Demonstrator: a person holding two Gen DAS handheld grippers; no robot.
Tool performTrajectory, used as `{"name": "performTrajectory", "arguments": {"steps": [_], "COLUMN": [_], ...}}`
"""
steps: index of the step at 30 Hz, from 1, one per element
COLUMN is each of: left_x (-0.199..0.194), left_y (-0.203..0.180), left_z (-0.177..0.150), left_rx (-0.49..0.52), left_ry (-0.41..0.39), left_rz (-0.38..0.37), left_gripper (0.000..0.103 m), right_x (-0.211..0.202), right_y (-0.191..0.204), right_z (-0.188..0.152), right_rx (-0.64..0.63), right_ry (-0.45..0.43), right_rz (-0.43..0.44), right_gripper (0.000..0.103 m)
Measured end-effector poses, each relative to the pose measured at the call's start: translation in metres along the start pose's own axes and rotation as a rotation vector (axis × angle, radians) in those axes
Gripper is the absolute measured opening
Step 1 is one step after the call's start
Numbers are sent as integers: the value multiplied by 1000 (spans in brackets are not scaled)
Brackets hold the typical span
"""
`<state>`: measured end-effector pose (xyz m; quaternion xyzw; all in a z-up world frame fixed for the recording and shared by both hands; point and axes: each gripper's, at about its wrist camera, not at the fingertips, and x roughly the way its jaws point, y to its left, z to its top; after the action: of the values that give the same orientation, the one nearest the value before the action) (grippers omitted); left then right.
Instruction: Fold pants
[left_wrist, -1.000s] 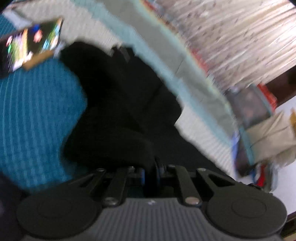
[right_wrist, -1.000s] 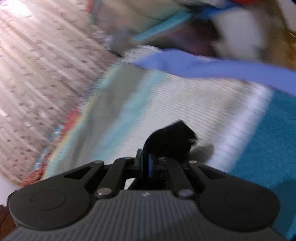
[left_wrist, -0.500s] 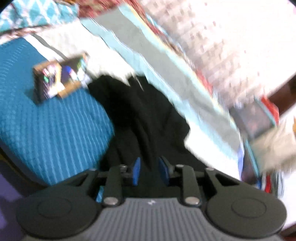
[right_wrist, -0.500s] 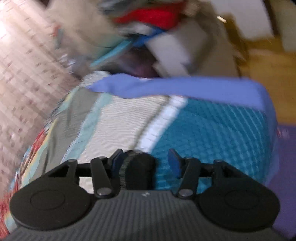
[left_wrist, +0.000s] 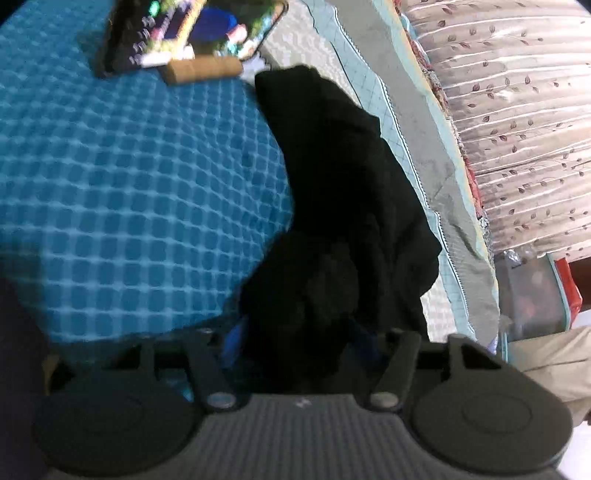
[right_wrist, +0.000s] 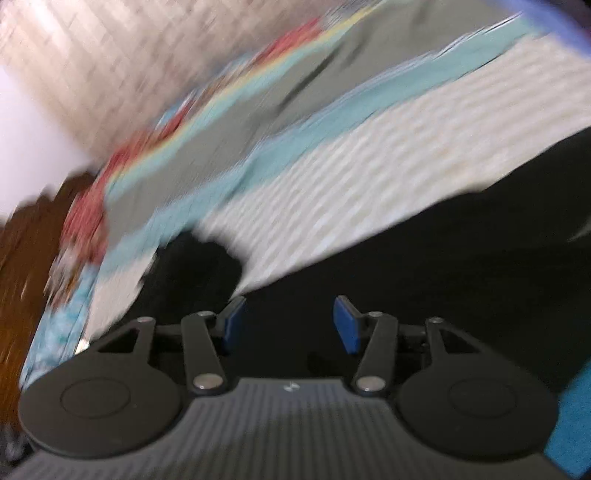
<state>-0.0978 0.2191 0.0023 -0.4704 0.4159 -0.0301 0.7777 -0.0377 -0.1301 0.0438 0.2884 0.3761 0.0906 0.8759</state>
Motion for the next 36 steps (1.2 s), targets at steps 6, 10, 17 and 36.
{"name": "performTrajectory", "arguments": {"steps": [6,10,17,36], "left_x": [-55,-85,-102,121], "left_y": [-71,-98,-48,-139], "left_z": [-27,-82,-60,111], "left_rx": [433,889,758,968], "left_ry": [-243,-380,-250,-241], "left_rz": [19,325,322,403], "left_gripper": [19,35,51,96], "right_x": [68,88,100,317], "right_y": [63,90,89,164], "right_z": [-23,-29,-21,166], "right_rx": [-131,-199,-270,-352], "right_ry": [199,273,303,188], "right_rz": [115,150,126,27], "right_gripper": [54,55,55,64]}}
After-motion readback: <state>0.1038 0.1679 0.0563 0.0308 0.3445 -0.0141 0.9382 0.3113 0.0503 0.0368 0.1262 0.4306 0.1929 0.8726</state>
